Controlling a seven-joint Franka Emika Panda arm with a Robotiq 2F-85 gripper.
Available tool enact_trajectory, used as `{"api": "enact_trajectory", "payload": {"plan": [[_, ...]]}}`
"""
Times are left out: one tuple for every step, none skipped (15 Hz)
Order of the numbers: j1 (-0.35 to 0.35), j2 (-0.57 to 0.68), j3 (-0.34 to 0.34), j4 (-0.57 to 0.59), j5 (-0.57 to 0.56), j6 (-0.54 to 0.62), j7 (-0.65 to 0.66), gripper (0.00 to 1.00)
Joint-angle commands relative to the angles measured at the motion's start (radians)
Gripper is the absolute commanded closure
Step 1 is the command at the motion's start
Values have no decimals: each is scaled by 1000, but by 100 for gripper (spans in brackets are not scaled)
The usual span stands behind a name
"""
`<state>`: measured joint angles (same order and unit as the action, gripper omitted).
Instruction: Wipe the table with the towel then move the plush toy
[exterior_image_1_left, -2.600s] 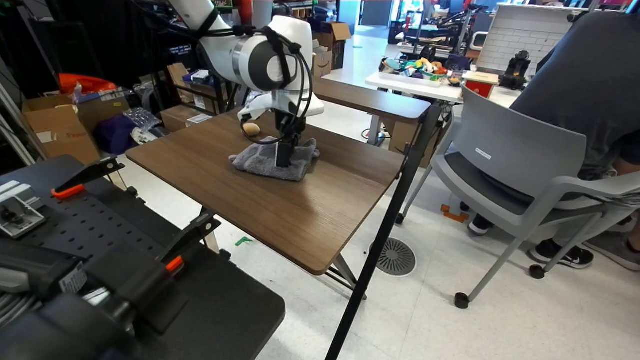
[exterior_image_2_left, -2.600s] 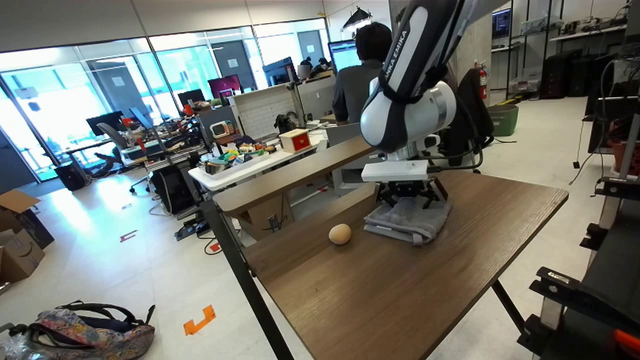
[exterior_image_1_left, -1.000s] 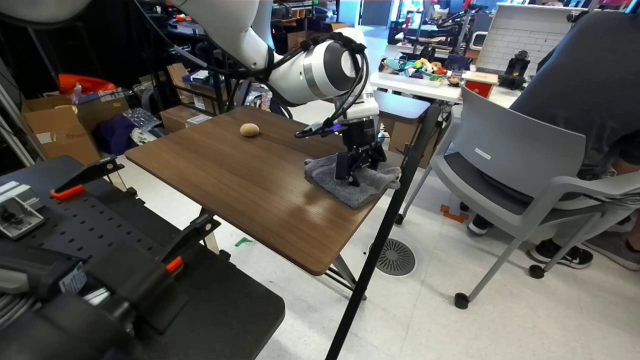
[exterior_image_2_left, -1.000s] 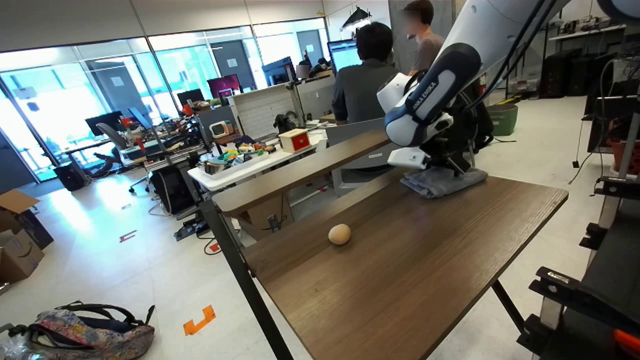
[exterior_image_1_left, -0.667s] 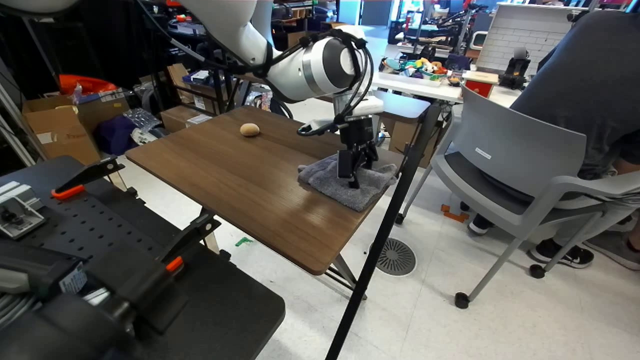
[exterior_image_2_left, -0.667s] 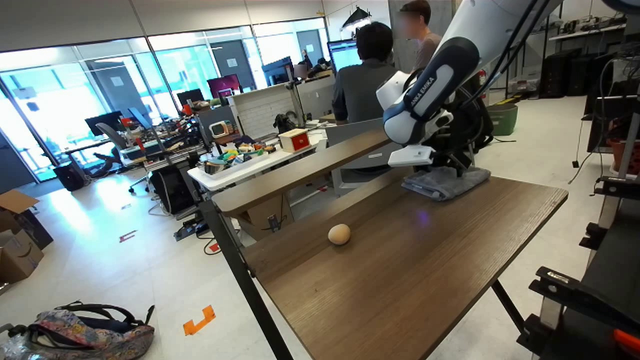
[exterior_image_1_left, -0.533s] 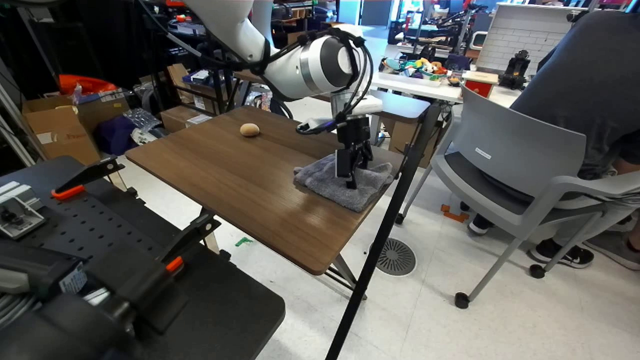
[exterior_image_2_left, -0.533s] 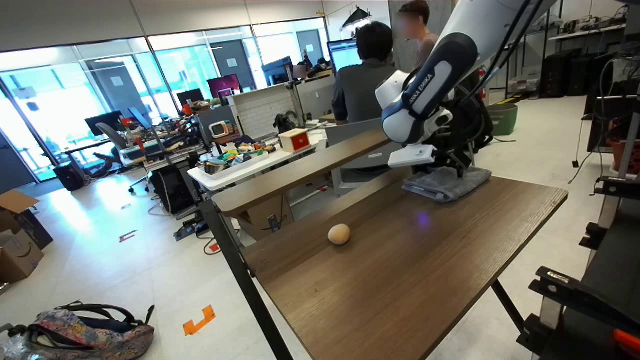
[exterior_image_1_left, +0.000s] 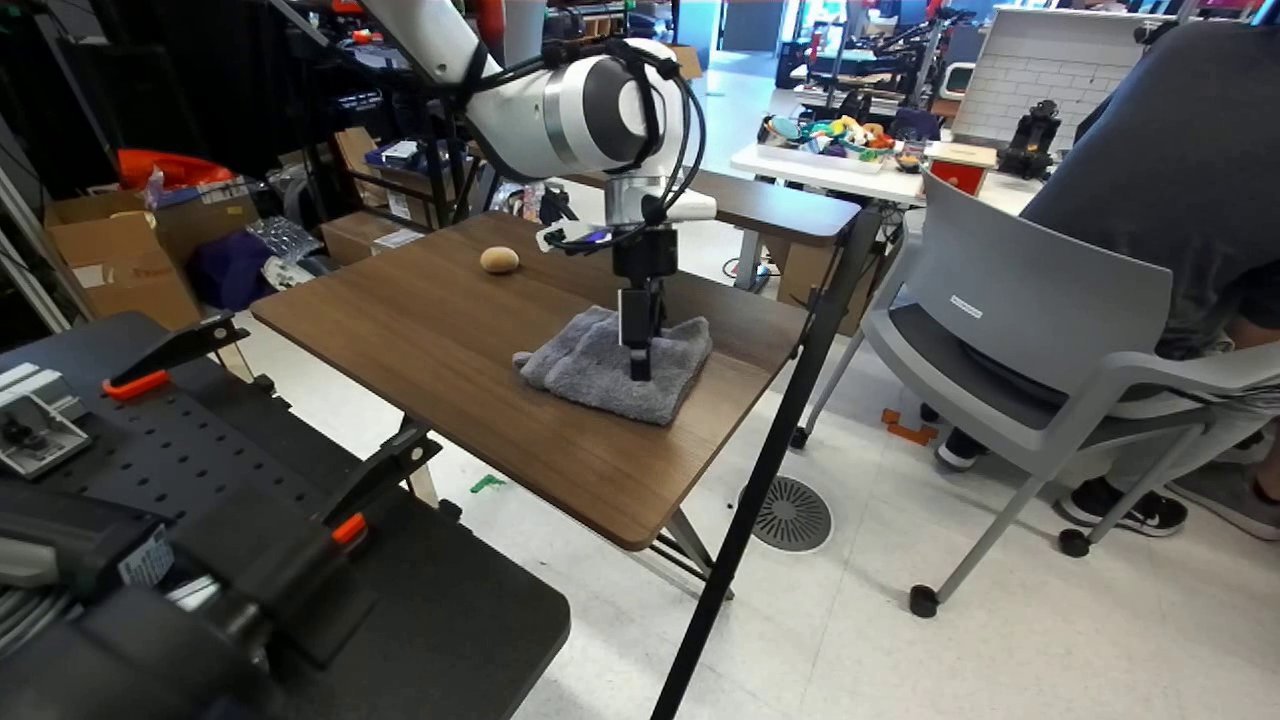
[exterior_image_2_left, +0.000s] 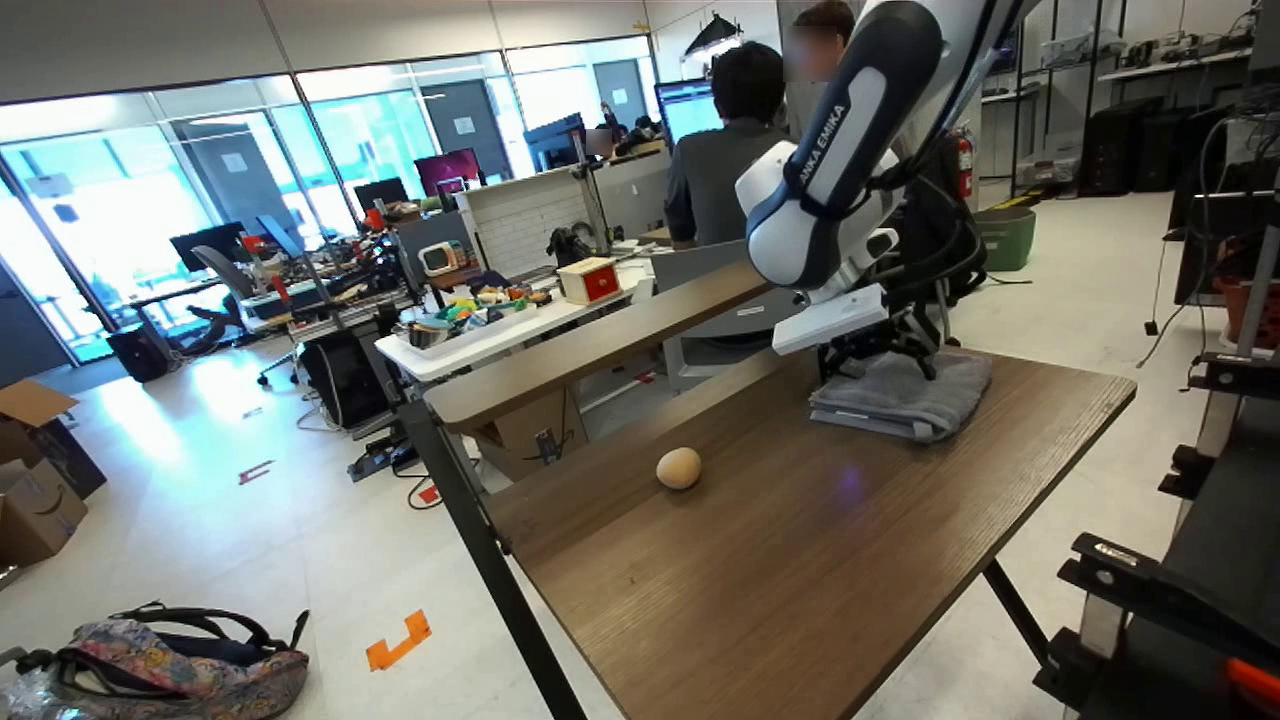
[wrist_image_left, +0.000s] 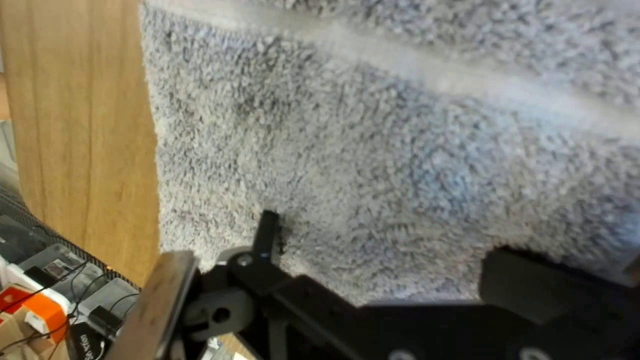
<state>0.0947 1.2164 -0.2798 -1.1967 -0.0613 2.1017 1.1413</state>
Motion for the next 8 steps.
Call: {"api": "enact_trajectory", "payload": {"plan": [[19,-116,74,-246,10,61,-121,0],[21,-145,90,-293,12,61,-151,0],[16,-169,113,-334,8,53,-175,0],[14,-194,133,-382,17,57,-203,0],[12,-219,151,-432,26,54,-228,0],[9,-222,163,-455,35,46,-244,0],[17,-198,156,-435,41,25,-215,0],[23,-169,145,-407,48,11,-172,0]]}}
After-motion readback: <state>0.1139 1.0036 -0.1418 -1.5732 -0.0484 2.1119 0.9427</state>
